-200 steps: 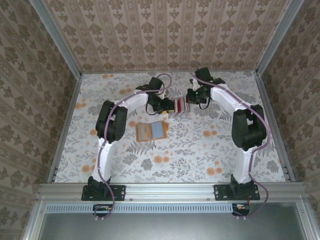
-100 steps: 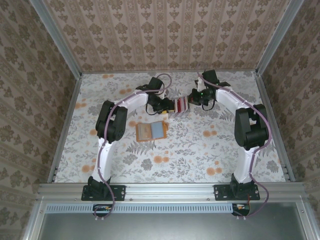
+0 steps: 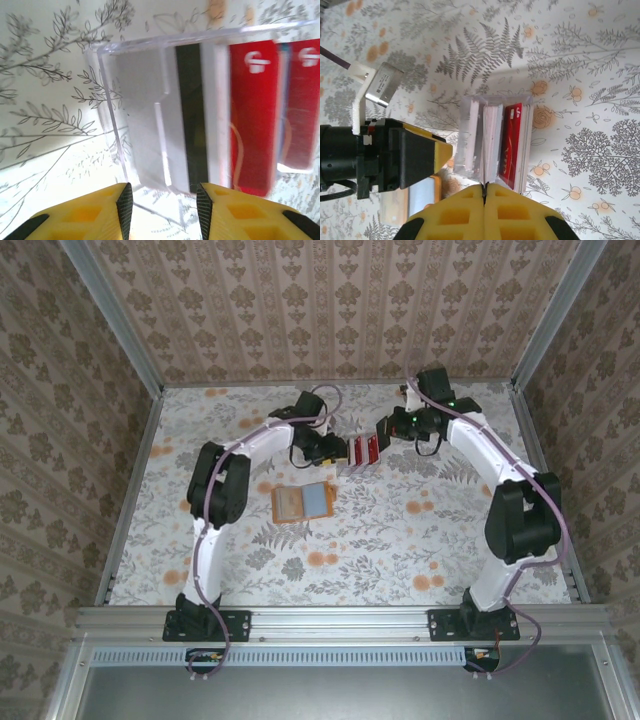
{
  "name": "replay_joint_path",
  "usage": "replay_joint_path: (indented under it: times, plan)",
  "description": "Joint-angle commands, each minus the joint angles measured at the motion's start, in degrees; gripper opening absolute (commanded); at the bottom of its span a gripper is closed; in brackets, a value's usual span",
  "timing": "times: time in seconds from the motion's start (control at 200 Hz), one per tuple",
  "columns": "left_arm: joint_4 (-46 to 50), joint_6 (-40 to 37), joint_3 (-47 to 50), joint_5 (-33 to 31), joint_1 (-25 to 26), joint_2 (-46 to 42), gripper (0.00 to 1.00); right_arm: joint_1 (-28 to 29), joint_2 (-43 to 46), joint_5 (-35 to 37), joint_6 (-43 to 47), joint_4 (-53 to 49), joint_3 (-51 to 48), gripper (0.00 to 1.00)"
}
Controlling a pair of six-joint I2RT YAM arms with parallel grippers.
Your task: Put the credit cards into the card holder
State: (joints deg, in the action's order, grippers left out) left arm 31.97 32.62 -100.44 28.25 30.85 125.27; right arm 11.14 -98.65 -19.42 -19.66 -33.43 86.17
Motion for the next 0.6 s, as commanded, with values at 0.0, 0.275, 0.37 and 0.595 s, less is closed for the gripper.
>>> replay_joint_path:
  times: [0.0,0.275,0.37,0.595]
  plan:
    - [2.11,-2.62,2.17,-1.83,-1.52,-7.63,0.42,1.27,3.52,-0.94,0.56,-1.68,-1.14,0.0]
    - [0.37,-3.53,17.55,-5.49,-5.93,-19.41,0.42,6.48,6.31,-11.05,-3.93,5.04,-7.41,0.0]
    - [-1.16,-3.02,24.51,-6.34,-7.5,-23.55,0.42,9.25,5.47,-14.67,-7.4,10.33,-10.66,0.0]
    - [-1.38,-2.45,36.5,-7.98,-9.24,-29.93,0.41,17.44,0.81,-16.75,-12.87,20.79,-16.2,0.0]
